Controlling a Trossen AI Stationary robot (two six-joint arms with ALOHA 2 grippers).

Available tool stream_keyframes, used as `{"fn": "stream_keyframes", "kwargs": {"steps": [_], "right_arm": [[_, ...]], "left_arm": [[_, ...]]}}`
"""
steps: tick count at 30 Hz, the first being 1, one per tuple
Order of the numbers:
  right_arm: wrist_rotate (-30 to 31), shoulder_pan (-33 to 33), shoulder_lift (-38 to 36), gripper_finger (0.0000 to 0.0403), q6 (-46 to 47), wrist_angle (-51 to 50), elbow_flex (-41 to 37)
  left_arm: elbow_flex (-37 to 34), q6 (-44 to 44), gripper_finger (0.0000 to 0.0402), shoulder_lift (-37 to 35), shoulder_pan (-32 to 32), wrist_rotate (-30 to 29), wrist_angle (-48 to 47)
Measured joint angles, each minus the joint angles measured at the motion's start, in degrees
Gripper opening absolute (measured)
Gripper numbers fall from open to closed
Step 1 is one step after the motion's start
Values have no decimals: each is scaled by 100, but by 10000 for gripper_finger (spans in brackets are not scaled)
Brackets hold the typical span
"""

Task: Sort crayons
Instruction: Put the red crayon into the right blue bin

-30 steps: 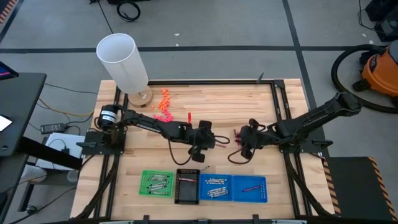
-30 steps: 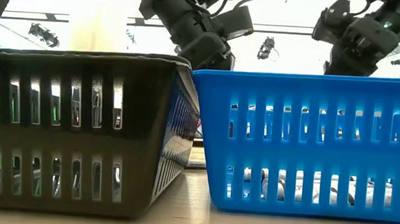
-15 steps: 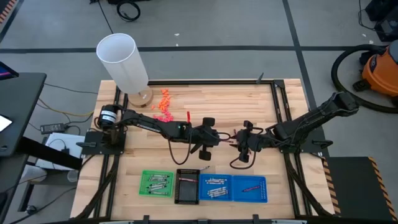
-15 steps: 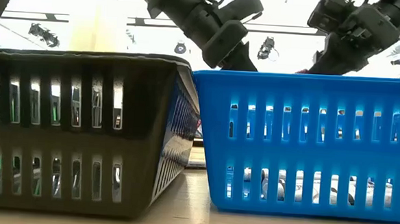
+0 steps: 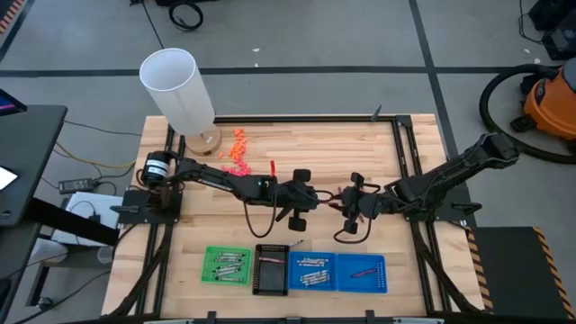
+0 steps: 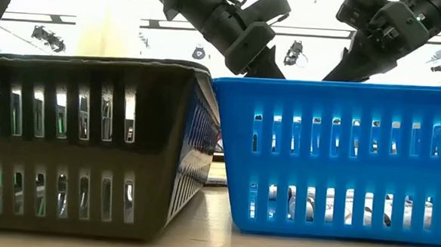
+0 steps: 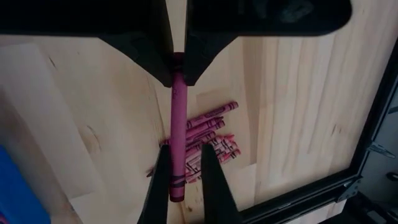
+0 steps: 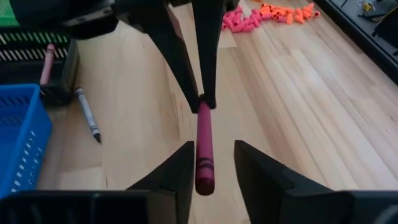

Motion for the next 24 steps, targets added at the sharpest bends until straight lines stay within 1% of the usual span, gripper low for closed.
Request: {"fn": "stream_keyframes", "kwargs": {"steps": [7,10,13,18,21,24], "right_arm": [[-63,1,1,55,0,6,0],[-70,1,1,37,0,2,0],[-182,-1,1,36,19,-1,0],[-372,1,4,46,176,-85,0],[-690,1,4,46,324,-246,2],[-1104,4,4,46,565,-728,105]], "left_arm": [[0,9,36,2,0,-9,13],[0,43,48,2,0,-33,12],[0,56,71,4,-2,-37,11],[0,54,128,4,-4,-44,12],[2,69,158,4,-60,-17,-32],[4,107,175,4,-149,254,-217]]}}
